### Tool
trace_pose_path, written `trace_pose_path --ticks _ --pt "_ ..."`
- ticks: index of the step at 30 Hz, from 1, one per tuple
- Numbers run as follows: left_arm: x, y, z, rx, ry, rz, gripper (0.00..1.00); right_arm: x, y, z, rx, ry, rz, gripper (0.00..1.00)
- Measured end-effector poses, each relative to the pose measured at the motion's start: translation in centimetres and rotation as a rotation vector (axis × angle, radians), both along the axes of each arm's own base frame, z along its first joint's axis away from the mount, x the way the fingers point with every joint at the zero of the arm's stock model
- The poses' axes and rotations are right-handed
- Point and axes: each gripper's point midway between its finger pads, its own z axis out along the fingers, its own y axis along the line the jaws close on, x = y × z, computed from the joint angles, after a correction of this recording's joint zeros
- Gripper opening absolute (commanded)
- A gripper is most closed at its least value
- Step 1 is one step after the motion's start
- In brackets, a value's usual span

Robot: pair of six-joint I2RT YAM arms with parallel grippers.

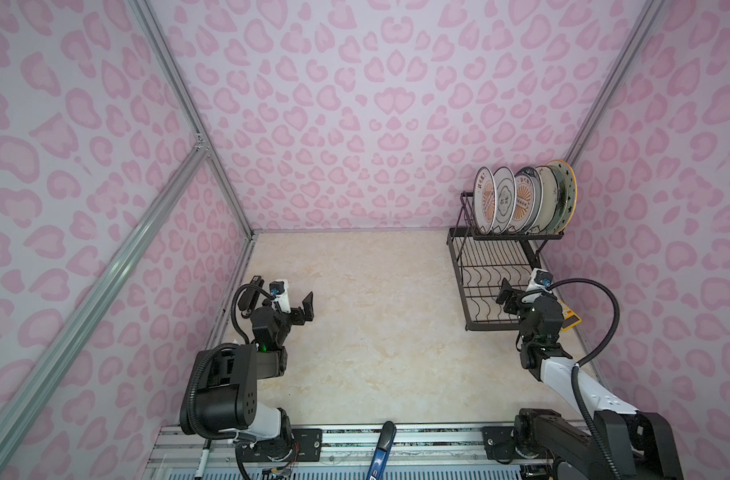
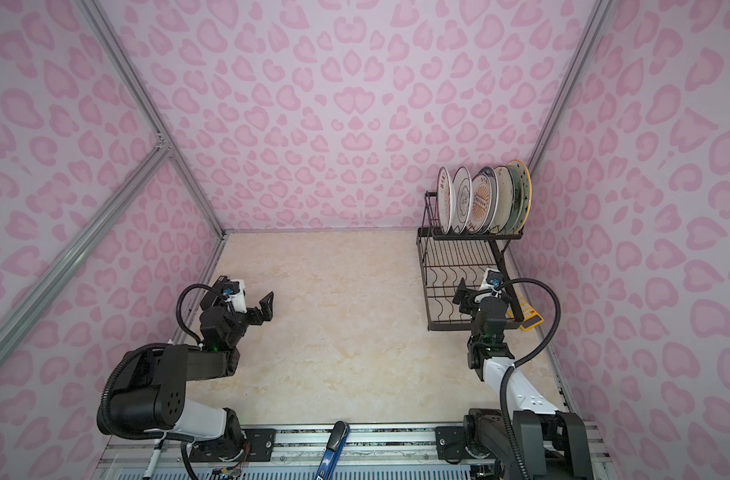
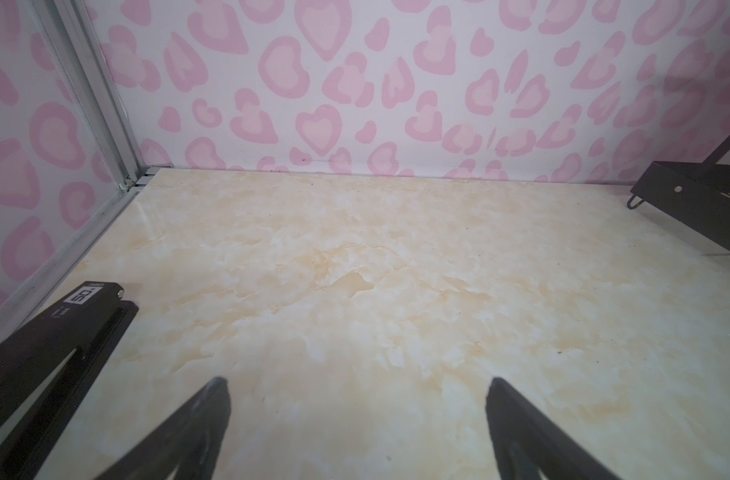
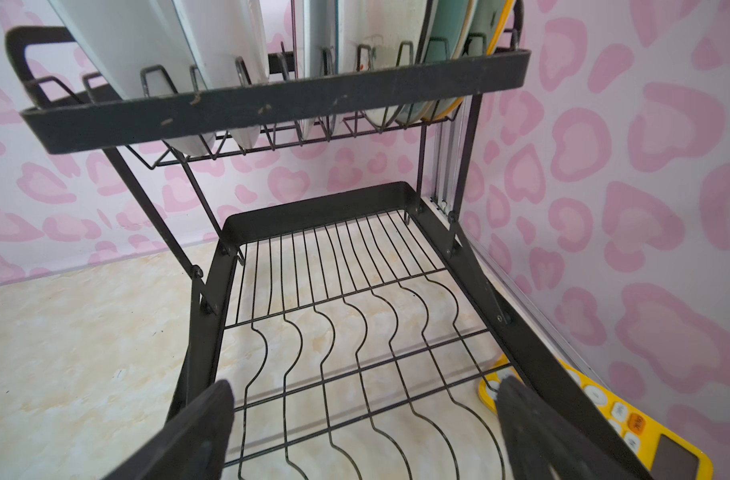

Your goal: Load the plates into the dish rack

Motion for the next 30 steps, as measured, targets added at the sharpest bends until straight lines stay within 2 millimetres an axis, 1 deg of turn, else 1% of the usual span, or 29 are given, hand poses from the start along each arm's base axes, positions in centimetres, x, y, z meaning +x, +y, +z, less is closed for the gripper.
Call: trace_pose_path --ticks 2,5,7,13,17,20,21,24,26,30 --pt "0.0 0.2 -0.1 0.006 0.003 0.01 0.98 -0.1 0.0 -0.3 0.0 0.003 -0.002 0.97" --pt "0.0 0.3 -0.4 0.01 0.015 0.017 0.98 -0.2 -0.2 -1.6 -0.001 0.027 -0.009 0.97" --pt "0.0 0.4 -0.4 0.012 0.019 0.026 0.98 -0.1 -0.4 -2.7 -0.003 0.042 -0.015 0.97" --pt "0.0 0.4 -0.5 0.014 0.021 0.028 0.98 0.1 -0.4 -7.0 -0.005 0.103 -0.005 0.97" --pt "0.0 0.4 -0.5 0.015 0.02 0.03 0.98 0.3 -0.1 -8.7 -0.023 0.103 0.017 0.98" --pt "0.1 0.4 -0.4 0.015 0.018 0.029 0.98 1.3 -0.1 -8.2 -0.042 0.056 0.028 0.99" --pt "0.1 0.3 -0.4 0.015 0.018 0.027 0.98 1.7 0.2 -8.2 -0.031 0.065 0.044 0.99" --pt "0.1 0.3 -0.4 0.021 0.017 0.026 0.98 3.2 1.4 -7.1 -0.048 0.043 0.089 0.99" --pt "0.1 0.3 -0.4 0.023 0.017 0.028 0.98 3.2 1.9 -7.8 -0.055 0.079 0.109 0.99" --pt "0.1 0.3 -0.4 0.024 0.02 0.03 0.98 3.2 2.0 -8.1 -0.069 0.094 0.116 0.99"
